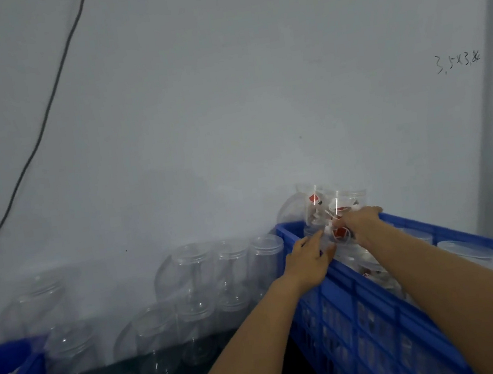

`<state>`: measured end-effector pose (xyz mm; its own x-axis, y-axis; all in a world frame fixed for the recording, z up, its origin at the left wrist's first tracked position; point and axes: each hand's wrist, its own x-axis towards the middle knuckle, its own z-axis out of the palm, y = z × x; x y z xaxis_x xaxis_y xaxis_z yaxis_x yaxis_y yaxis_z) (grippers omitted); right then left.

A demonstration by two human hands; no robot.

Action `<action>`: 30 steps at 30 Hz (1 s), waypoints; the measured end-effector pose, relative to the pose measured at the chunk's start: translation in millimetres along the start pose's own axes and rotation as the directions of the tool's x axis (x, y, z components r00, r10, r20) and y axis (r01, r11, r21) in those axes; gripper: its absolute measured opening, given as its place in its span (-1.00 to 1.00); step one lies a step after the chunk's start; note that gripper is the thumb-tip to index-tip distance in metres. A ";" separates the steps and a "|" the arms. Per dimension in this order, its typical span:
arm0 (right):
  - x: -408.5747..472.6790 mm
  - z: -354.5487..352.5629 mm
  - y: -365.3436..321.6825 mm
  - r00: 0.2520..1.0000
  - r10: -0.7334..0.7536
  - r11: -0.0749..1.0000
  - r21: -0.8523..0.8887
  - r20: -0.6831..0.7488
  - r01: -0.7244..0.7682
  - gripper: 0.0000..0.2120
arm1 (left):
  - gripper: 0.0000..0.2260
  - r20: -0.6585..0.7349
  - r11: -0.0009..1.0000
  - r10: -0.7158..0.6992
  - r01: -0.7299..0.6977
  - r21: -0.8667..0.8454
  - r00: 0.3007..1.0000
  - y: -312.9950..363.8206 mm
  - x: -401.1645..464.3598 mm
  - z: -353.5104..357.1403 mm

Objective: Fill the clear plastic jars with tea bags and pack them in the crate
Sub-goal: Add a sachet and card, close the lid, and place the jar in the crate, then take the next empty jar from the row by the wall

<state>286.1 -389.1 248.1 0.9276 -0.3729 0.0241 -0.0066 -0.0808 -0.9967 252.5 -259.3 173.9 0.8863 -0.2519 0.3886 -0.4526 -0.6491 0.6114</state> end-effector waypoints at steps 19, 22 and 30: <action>-177.1 118.0 50.0 0.952 -0.306 0.950 0.061 -0.005 0.306 -0.74 | -0.80 -0.484 0.838 -0.532 0.351 -0.418 0.694 -120.8 -201.4 -90.9; -200.7 161.3 85.0 0.978 -0.164 0.983 0.100 0.132 0.151 -0.76 | -0.86 -0.460 0.764 -0.638 0.429 -0.483 0.618 -149.3 -218.0 -99.4; -212.9 230.1 153.9 0.965 0.016 1.000 -0.002 0.263 -0.016 -0.76 | -0.66 -0.466 0.706 -0.706 0.480 -0.521 0.533 -215.1 -226.0 -104.2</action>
<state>173.6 -109.5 71.7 0.9929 -0.1180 -0.0128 -0.0220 -0.0766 -0.9968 139.3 12.1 26.4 0.7462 0.6587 0.0967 0.0542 -0.2050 0.9773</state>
